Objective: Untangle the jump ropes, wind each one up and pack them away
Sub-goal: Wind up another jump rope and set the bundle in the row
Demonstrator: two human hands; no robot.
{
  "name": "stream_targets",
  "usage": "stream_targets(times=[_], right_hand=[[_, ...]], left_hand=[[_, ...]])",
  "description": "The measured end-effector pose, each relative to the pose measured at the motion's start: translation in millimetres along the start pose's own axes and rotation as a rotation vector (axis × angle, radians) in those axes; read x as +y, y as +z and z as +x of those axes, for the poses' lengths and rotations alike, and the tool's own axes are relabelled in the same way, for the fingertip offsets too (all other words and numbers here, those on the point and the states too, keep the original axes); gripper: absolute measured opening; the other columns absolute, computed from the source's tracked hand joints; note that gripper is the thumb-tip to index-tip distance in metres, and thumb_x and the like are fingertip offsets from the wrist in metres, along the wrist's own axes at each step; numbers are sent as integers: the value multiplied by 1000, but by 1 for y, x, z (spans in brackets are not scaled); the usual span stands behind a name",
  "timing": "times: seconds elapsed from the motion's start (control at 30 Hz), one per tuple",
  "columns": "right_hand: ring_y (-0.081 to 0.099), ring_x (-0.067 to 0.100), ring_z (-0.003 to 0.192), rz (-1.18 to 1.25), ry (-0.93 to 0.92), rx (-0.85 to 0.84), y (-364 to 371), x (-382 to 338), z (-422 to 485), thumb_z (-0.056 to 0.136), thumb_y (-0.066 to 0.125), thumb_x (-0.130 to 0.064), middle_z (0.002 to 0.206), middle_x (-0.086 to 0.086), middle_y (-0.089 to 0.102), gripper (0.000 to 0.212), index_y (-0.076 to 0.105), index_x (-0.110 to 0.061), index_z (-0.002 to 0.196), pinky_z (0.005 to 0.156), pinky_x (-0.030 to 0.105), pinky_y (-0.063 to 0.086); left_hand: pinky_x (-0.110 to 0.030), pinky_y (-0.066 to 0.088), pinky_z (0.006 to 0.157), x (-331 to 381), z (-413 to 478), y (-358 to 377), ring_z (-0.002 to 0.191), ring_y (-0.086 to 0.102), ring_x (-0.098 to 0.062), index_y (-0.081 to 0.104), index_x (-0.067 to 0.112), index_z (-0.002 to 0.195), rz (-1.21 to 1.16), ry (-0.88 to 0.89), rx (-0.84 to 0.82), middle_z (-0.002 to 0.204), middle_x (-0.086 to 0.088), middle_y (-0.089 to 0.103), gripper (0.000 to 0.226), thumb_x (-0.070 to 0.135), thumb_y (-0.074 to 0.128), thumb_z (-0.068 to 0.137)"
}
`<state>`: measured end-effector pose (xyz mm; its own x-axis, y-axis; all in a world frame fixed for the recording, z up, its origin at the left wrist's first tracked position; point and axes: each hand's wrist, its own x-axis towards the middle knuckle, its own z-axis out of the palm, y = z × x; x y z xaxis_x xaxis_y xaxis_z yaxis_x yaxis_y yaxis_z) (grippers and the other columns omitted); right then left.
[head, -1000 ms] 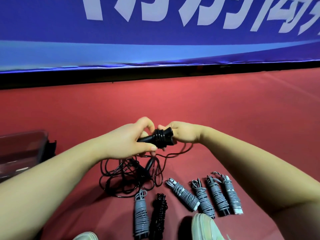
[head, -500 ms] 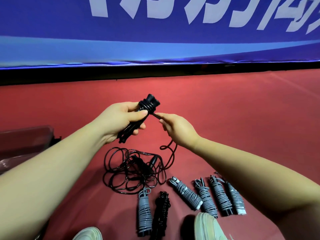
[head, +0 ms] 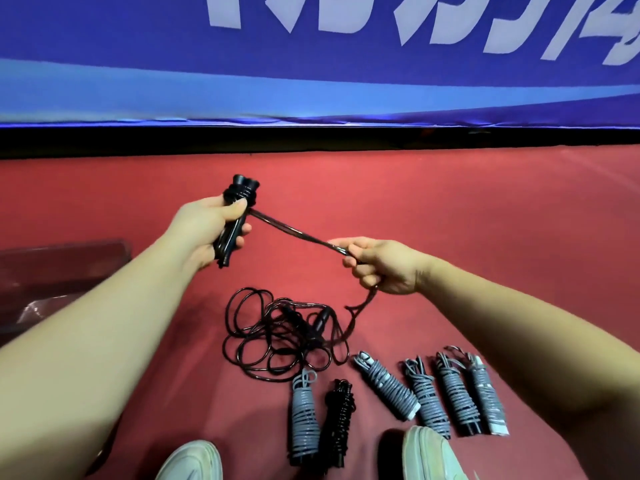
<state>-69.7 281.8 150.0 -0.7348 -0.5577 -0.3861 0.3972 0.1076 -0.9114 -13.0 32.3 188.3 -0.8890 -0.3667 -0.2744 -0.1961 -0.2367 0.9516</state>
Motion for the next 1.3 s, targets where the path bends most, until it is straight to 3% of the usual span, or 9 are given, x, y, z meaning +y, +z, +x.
stream_targets(times=[0.1, 0.2, 0.37, 0.43, 0.53, 0.7, 0.87, 1.1, 1.3], right_hand=[[33, 7, 50, -582, 62, -54, 1, 1, -3, 101, 38, -29, 72, -4, 40, 27, 62, -18, 105, 41, 16, 26], [58, 20, 86, -1220, -60, 64, 13, 9, 9, 98, 43, -40, 89, -1, 61, 35, 65, -14, 108, 73, 25, 44], [54, 30, 114, -1267, -167, 425, 43, 9, 22, 90, 41, -11, 119, 6, 63, 44, 39, -22, 133, 97, 36, 38], [58, 29, 107, -1064, -286, 360, 60, 4, 19, 87, 39, -4, 115, 5, 63, 56, 29, -22, 139, 94, 38, 44], [61, 24, 89, -852, -398, 295, 82, 2, 13, 96, 39, -9, 97, 2, 62, 37, 39, -17, 132, 80, 36, 48], [58, 29, 103, -1373, -282, 300, 78, -21, 0, 97, 44, -32, 111, 8, 64, 28, 54, -16, 117, 70, 29, 37], [54, 28, 74, -1892, -452, 423, 80, -47, -14, 96, 44, -23, 77, 0, 52, 18, 58, -18, 108, 49, 26, 28], [54, 25, 92, -2121, -738, 150, 81, -69, -31, 98, 41, -25, 107, 0, 54, 25, 59, -22, 115, 48, 27, 25], [51, 25, 76, -2060, -575, 107, 79, -86, -22, 84, 60, -44, 84, -2, 54, 35, 55, -19, 107, 49, 29, 27]], left_hand=[[-20, 47, 42, -3, -3, 8, 60, 58, -14, 59, 7, 119, 12, 21, -67, 79, -8, 57, 28, 7, 59, 91], [-22, 48, 44, 1, -5, 17, 61, 59, -15, 59, 8, 120, -7, 31, -96, 81, -8, 58, 30, 8, 60, 90], [-23, 48, 44, 1, -7, 22, 63, 61, -16, 60, 9, 123, 40, 13, -110, 82, -9, 59, 34, 9, 62, 89], [-23, 49, 45, -2, -9, 25, 65, 61, -17, 60, 9, 122, 63, 7, -116, 82, -9, 59, 33, 8, 62, 89], [-22, 49, 45, -2, -6, 25, 63, 61, -15, 61, 11, 119, 107, 50, -96, 84, -6, 61, 31, 8, 63, 89], [-17, 43, 43, -16, -5, 16, 60, 58, -13, 57, 23, 119, 387, 187, -137, 91, -1, 60, 39, 1, 63, 87], [-21, 45, 53, -13, -2, 24, 63, 64, -10, 56, 25, 129, 751, 330, -205, 97, -2, 66, 49, 12, 69, 84], [-14, 44, 44, -12, -13, 30, 53, 61, 1, 68, 17, 100, 913, 232, -331, 76, 5, 68, 17, 18, 71, 83], [-14, 45, 54, -3, -26, 37, 54, 57, -8, 66, 20, 82, 1188, 233, -503, 66, 9, 68, 9, 26, 72, 81]])
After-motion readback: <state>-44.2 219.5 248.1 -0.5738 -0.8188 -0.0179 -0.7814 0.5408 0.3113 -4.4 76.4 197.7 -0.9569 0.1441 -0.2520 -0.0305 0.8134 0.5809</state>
